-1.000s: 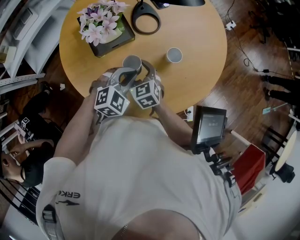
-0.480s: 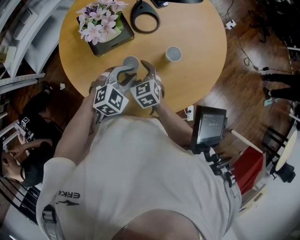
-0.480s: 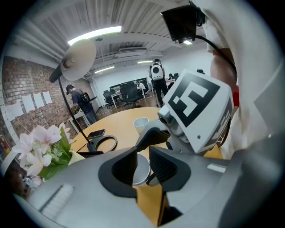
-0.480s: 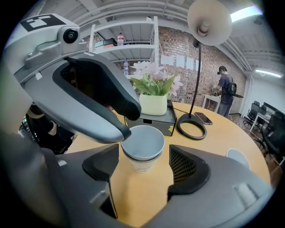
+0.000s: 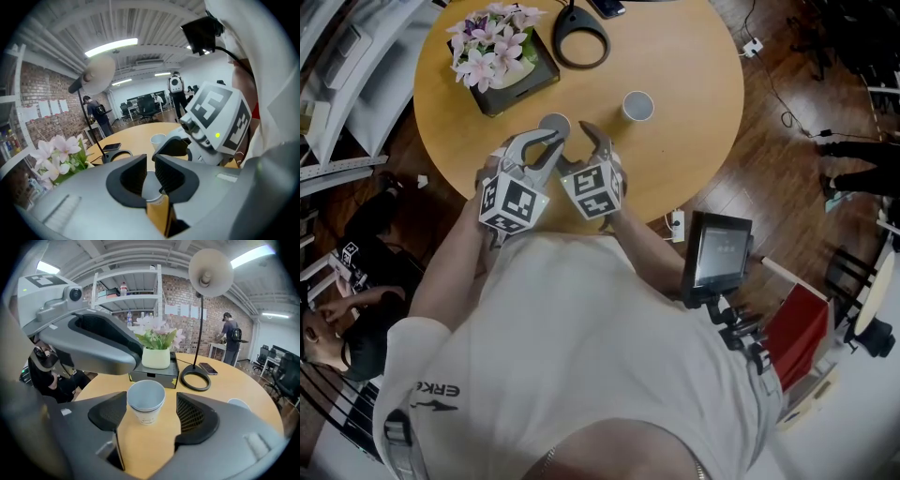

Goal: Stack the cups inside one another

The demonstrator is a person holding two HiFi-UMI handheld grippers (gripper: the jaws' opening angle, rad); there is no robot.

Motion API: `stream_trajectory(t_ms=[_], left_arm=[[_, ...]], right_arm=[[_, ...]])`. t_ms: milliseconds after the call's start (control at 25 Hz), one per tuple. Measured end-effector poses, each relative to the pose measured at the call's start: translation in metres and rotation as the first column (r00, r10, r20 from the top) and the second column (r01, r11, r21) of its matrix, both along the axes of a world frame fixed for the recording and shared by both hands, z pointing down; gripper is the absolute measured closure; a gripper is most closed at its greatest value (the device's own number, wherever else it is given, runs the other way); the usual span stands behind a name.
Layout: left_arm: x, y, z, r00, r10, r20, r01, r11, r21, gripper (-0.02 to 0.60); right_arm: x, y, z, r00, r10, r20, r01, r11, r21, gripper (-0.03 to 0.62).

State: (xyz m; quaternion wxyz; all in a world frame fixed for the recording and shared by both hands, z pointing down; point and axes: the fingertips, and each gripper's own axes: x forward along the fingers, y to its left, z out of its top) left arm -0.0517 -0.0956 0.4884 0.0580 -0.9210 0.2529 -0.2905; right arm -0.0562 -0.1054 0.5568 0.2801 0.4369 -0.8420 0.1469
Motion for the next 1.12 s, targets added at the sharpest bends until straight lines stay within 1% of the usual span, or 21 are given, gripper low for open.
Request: stream_trajectory(t_ms=[80, 160, 240, 280, 440, 600, 640, 760, 920, 1120], left_arm=[[-0.001, -0.006, -0.012, 0.994, -0.063, -0.088, 0.064, 0.998, 0.008, 0.545], [0.001, -0.01, -0.023, 0.979, -0.113, -0.167, 0.115, 0.993, 0.002, 0.56], [0.006, -0.013, -0.03, 0.964, -0.148, -0.22, 0.149, 0.989, -0.015, 0.569], [0.01, -0.014, -0.032, 0.959, -0.159, -0.236, 0.158, 0.987, -0.024, 0.574], [0.028, -0.012, -0.034, 0.947, -0.182, -0.267, 0.176, 0.983, -0.045, 0.578], [0.052, -0.005, -0.04, 0.934, -0.198, -0.296, 0.193, 0.98, -0.048, 0.578], [0.058, -0.003, -0.041, 0.931, -0.203, -0.303, 0.198, 0.979, -0.047, 0.578], [0.074, 0.004, -0.043, 0.919, -0.223, -0.324, 0.219, 0.975, -0.05, 0.58], [0.095, 0.013, -0.042, 0.906, -0.241, -0.348, 0.237, 0.97, -0.055, 0.58], [0.118, 0.024, -0.042, 0.902, -0.224, -0.37, 0.218, 0.974, -0.059, 0.58]], right_arm=[[0.01, -0.001, -0.013, 0.999, 0.031, 0.036, -0.033, 0.999, 0.032, 0.275], [0.023, 0.0, -0.026, 0.995, 0.072, 0.07, -0.076, 0.995, 0.059, 0.32], [0.04, 0.002, -0.038, 0.99, 0.111, 0.089, -0.119, 0.989, 0.085, 0.352], [0.048, 0.003, -0.044, 0.987, 0.129, 0.093, -0.138, 0.985, 0.1, 0.381], [0.083, 0.009, -0.064, 0.976, 0.189, 0.11, -0.204, 0.967, 0.155, 0.455], [0.122, 0.015, -0.083, 0.959, 0.253, 0.126, -0.275, 0.937, 0.214, 0.555], [0.131, 0.017, -0.087, 0.955, 0.266, 0.13, -0.29, 0.931, 0.224, 0.571], [0.157, 0.024, -0.096, 0.947, 0.289, 0.141, -0.316, 0.917, 0.243, 0.58], [0.182, 0.032, -0.104, 0.943, 0.294, 0.156, -0.327, 0.91, 0.257, 0.58], [0.204, 0.041, -0.104, 0.935, 0.322, 0.148, -0.351, 0.9, 0.258, 0.58]])
